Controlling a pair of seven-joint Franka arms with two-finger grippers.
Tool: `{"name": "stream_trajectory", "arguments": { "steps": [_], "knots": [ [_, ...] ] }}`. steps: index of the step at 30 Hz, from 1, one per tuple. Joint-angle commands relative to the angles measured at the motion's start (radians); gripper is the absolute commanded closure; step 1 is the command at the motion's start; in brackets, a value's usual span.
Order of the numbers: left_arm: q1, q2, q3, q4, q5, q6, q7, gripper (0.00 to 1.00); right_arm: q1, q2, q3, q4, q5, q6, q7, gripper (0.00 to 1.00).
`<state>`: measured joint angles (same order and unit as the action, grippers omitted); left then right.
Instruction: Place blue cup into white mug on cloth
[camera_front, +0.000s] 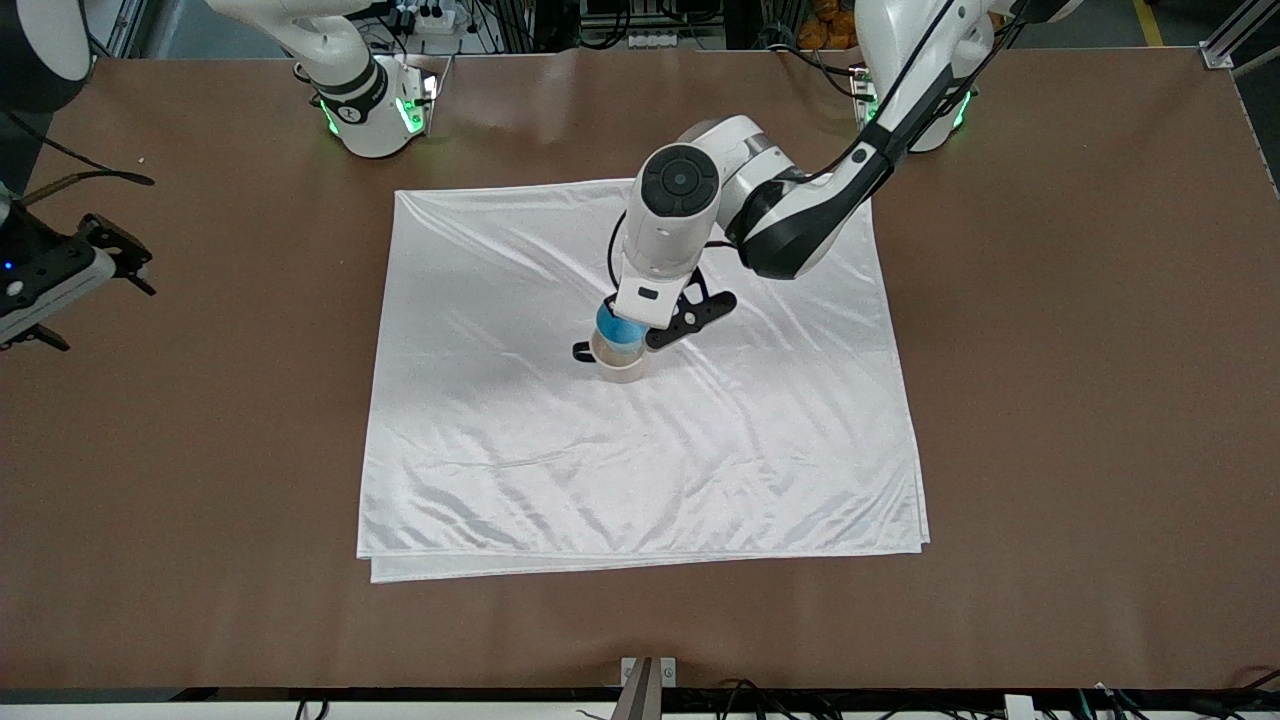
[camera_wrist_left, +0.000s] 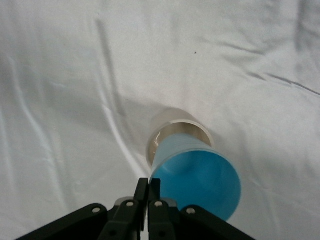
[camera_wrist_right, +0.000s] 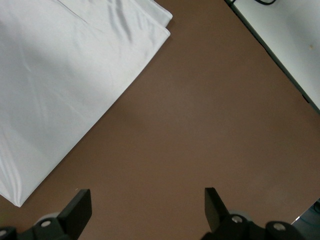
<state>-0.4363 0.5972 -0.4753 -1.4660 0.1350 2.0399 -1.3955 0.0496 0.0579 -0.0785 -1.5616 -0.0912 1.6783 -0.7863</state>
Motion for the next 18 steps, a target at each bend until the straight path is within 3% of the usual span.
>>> {"name": "stream_trajectory", "arguments": {
  "steps": [1,12,18],
  "knots": [
    [-0.054,0.019,0.056,0.027,-0.002,0.031,-0.017,1.00,-0.051,-0.036,0.011,-0.028,-0.004,-0.003,0.033,0.00],
    [-0.082,0.045,0.086,0.024,-0.002,0.075,-0.016,1.00,-0.063,-0.064,0.020,-0.035,-0.002,-0.084,0.386,0.00],
    [-0.085,0.052,0.086,0.021,0.000,0.075,-0.016,1.00,-0.073,-0.079,0.014,-0.063,0.068,-0.075,0.453,0.00]
  ]
}}
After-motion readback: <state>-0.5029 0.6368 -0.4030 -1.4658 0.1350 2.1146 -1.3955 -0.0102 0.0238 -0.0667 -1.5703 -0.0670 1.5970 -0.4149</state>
